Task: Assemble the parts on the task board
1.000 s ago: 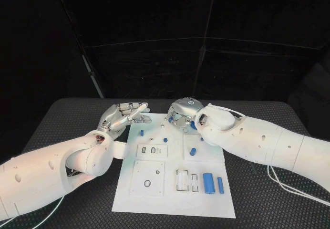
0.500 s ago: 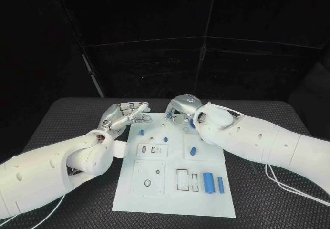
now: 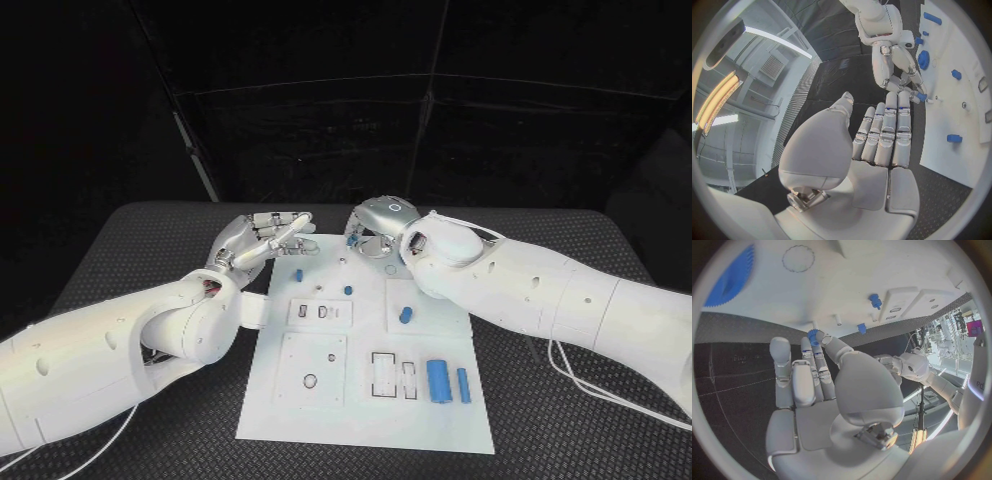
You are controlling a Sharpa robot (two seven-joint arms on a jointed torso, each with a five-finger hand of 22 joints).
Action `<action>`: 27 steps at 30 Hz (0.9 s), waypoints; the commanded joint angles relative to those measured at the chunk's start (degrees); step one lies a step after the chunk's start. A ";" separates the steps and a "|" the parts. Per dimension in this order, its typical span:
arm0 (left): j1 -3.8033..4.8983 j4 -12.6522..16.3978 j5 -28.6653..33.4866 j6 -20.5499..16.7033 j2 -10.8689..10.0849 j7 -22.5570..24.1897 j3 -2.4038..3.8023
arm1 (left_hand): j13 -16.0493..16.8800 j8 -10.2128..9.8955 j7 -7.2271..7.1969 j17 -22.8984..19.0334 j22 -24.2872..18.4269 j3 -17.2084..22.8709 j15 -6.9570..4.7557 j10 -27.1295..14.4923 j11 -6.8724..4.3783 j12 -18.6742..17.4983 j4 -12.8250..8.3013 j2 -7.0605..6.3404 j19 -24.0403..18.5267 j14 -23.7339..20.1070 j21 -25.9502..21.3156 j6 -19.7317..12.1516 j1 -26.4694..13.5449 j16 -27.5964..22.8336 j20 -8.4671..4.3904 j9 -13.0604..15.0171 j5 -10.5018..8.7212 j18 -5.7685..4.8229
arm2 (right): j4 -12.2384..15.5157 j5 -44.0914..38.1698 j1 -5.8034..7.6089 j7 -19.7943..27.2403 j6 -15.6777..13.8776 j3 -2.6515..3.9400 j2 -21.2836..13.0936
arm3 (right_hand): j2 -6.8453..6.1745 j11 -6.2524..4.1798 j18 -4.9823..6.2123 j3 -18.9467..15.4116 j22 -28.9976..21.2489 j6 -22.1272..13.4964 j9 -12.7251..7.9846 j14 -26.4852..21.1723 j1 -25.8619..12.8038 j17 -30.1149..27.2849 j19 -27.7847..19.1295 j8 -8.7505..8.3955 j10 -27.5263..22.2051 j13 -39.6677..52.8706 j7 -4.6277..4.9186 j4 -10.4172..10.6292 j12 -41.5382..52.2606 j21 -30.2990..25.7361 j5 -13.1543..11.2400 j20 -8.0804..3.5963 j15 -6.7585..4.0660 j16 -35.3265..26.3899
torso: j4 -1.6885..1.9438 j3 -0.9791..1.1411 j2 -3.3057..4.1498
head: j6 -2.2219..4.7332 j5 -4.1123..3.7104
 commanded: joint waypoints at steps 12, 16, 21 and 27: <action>0.09 0.29 -0.28 0.71 0.07 0.33 0.09 | -0.07 -0.37 0.39 0.05 -0.05 -0.35 0.07 0.02 0.34 -0.18 -0.05 0.05 0.47 0.13 0.00 0.10 -0.09 -0.21 -0.03 -0.08 -0.02 0.68 | -2.05 -0.32 0.18 -0.20 3.70 0.02 1.51 | -0.54 0.35 -0.87 0.74 -0.14 -0.06 0.03 2.07 -0.51 -0.37 -0.43 0.03 -0.53 0.04 0.32 0.57 -0.24 0.16 -0.99 0.30 0.02 0.32 | 0.04 -0.01 0.06 | -0.16 0.23; 0.10 0.32 -0.28 0.73 0.08 0.33 0.09 | -0.07 -0.37 0.39 0.05 -0.05 -0.35 0.07 0.02 0.34 -0.18 -0.05 0.05 0.47 0.13 0.00 0.10 -0.09 -0.21 -0.03 -0.08 -0.02 0.68 | -2.55 -0.32 0.19 -0.15 3.75 0.02 1.99 | -0.58 0.38 -0.86 0.81 -0.14 -0.13 0.02 2.06 -0.53 -0.40 -0.47 -0.01 -0.62 0.03 0.34 0.63 -0.26 0.18 -1.02 0.31 0.04 0.32 | 0.00 0.02 0.06 | -0.23 0.31; 0.11 0.30 -0.28 0.74 0.09 0.32 0.10 | -0.07 -0.37 0.39 0.05 -0.05 -0.35 0.07 0.02 0.34 -0.18 -0.05 0.05 0.47 0.13 0.00 0.10 -0.09 -0.21 -0.03 -0.08 -0.02 0.68 | -2.92 -0.32 0.19 0.05 3.86 0.02 2.36 | -0.64 0.41 -0.85 0.90 -0.21 -0.23 0.00 2.04 -0.55 -0.41 -0.56 -0.05 -0.73 0.02 0.37 0.71 -0.27 0.16 -1.05 0.32 0.08 0.33 | -0.05 0.03 0.05 | -0.27 0.37; 0.11 0.24 -0.28 0.76 0.08 0.26 0.10 | -0.07 -0.37 0.39 0.05 -0.05 -0.35 0.07 0.02 0.34 -0.18 -0.05 0.05 0.47 0.13 0.00 0.10 -0.09 -0.21 -0.03 -0.08 -0.02 0.68 | -2.82 -0.32 0.19 0.30 4.29 0.01 2.44 | -0.72 0.44 -0.85 0.96 -0.20 -0.31 -0.01 2.02 -0.57 -0.46 -0.59 -0.08 -0.83 0.01 0.40 0.76 -0.28 0.18 -1.09 0.33 0.11 0.32 | -0.07 0.08 0.05 | -0.36 0.35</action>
